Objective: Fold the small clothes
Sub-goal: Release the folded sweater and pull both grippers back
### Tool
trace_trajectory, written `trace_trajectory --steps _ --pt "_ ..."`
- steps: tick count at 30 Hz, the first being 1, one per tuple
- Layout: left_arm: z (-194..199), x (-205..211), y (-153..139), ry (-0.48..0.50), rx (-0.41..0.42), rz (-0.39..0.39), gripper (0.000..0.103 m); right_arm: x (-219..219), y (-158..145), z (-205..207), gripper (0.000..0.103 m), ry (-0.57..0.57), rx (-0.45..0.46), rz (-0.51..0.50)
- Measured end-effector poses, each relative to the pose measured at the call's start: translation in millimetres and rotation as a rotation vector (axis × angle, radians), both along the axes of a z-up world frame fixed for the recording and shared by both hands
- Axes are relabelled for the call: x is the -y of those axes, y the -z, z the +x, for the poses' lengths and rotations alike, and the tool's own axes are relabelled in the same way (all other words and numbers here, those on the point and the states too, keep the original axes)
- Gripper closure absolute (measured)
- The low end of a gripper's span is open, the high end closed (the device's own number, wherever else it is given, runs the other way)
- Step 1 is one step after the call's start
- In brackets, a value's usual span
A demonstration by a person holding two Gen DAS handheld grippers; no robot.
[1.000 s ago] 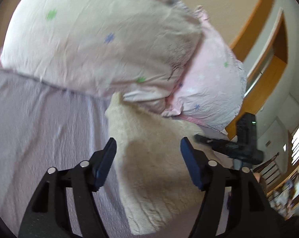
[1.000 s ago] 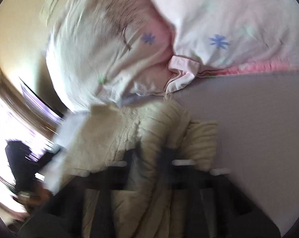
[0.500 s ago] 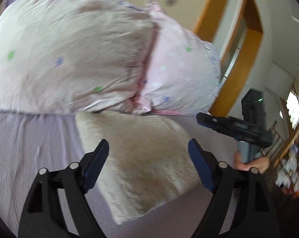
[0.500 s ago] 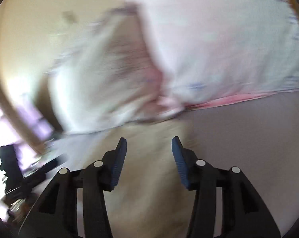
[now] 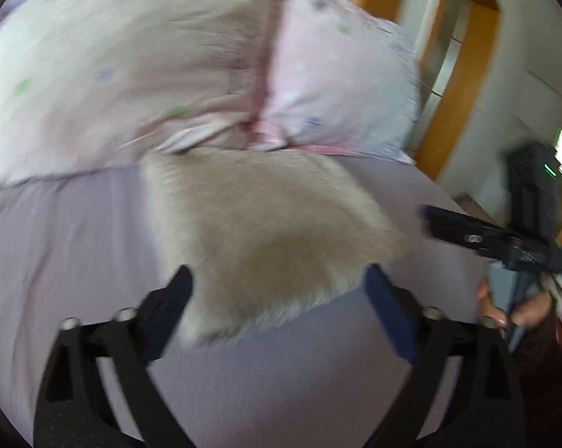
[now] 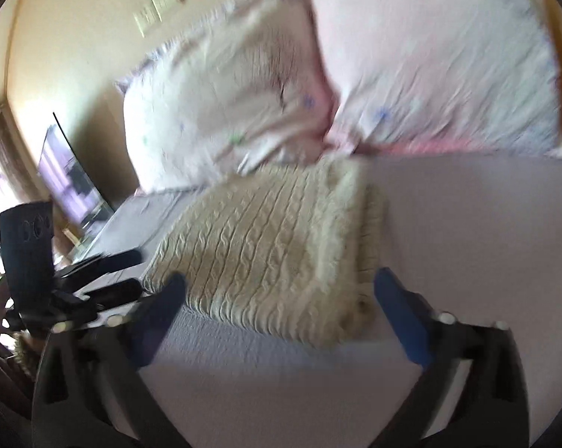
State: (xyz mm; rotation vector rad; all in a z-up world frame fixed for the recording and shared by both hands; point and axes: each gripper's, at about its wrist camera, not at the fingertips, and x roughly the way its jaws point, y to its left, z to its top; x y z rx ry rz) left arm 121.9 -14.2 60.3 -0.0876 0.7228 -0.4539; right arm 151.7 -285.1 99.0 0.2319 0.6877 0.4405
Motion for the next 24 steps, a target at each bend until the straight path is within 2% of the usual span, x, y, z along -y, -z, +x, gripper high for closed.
trace_trajectory --steps 2,4,5,9,14,24 --pt "-11.5 -7.2 4.1 -0.098 -0.026 0.044 0.002 5.2 1.2 -15.3 0.001 0.083 -0.004 -0.078" --pt "-14.7 -6.6 17.4 -0.171 -0.094 0.104 0.002 -3.3 11.2 -17.7 0.001 0.153 -0.041 -0.158" --pt "-13.1 -4.9 22.2 -0.176 -0.11 0.116 0.002 -8.1 20.1 -17.0 0.001 0.174 -0.069 -0.183" --pt "0.6 7.2 39.3 -0.196 -0.153 0.19 0.002 -11.9 48.0 -12.9 0.001 0.138 -0.19 -0.139" --pt "11.5 14.2 53.9 -0.213 -0.191 0.274 0.002 -27.4 62.9 -1.2 0.001 0.149 -0.222 -0.201" --pt "7.3 14.1 58.1 -0.223 -0.196 0.303 0.002 -42.3 64.6 -4.6 0.001 0.106 -0.229 -0.286"
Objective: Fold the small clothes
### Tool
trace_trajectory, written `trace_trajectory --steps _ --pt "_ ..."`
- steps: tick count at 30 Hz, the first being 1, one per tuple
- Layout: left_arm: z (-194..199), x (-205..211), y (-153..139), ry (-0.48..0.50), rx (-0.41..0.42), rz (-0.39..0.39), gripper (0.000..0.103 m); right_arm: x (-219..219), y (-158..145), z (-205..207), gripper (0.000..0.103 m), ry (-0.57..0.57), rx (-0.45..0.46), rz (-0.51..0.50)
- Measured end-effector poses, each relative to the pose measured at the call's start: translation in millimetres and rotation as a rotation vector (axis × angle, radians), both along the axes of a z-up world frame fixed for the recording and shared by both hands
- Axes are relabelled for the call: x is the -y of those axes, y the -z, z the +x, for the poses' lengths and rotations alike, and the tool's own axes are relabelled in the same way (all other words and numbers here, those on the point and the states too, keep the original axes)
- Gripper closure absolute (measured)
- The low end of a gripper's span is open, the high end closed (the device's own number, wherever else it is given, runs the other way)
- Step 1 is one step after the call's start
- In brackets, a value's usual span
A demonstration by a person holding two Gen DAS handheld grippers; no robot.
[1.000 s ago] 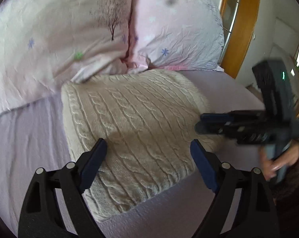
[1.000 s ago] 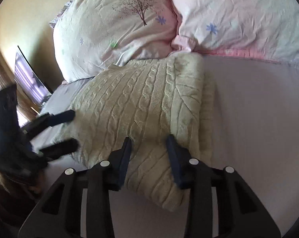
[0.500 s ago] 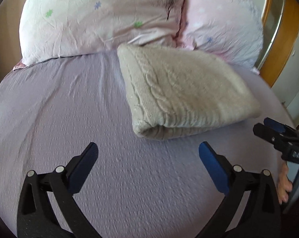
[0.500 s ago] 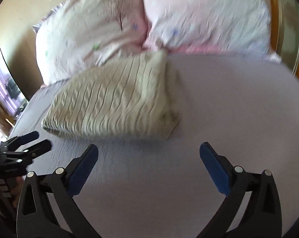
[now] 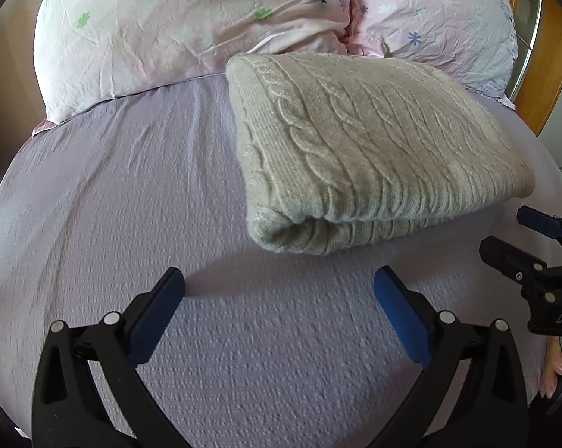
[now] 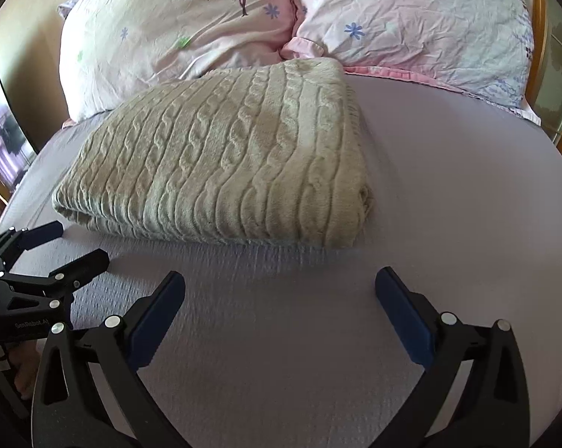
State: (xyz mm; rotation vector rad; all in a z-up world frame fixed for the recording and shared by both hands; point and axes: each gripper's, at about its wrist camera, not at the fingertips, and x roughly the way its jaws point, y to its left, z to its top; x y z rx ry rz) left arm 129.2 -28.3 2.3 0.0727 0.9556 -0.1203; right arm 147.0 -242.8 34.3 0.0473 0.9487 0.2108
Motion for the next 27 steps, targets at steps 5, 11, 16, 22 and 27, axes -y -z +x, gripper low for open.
trace_trajectory --steps 5,11,16,22,27 --pt "1.2 -0.1 -0.5 0.001 0.001 0.0 0.002 -5.5 1.5 0.1 0.001 -0.008 -0.007 -0.054" --pt "1.5 0.0 -0.9 0.003 0.001 0.001 0.002 -9.3 2.6 0.1 0.001 -0.016 -0.012 -0.088" --pt "1.3 -0.1 -0.7 0.002 0.002 0.001 0.002 -9.2 2.5 0.1 0.001 -0.017 -0.012 -0.088" --pt "1.2 -0.4 -0.6 0.002 0.002 0.001 0.002 -9.3 2.5 0.3 0.001 -0.017 -0.012 -0.088" --pt "1.3 -0.3 -0.5 0.001 0.002 0.001 0.002 -9.1 2.4 0.1 0.001 -0.017 -0.012 -0.088"
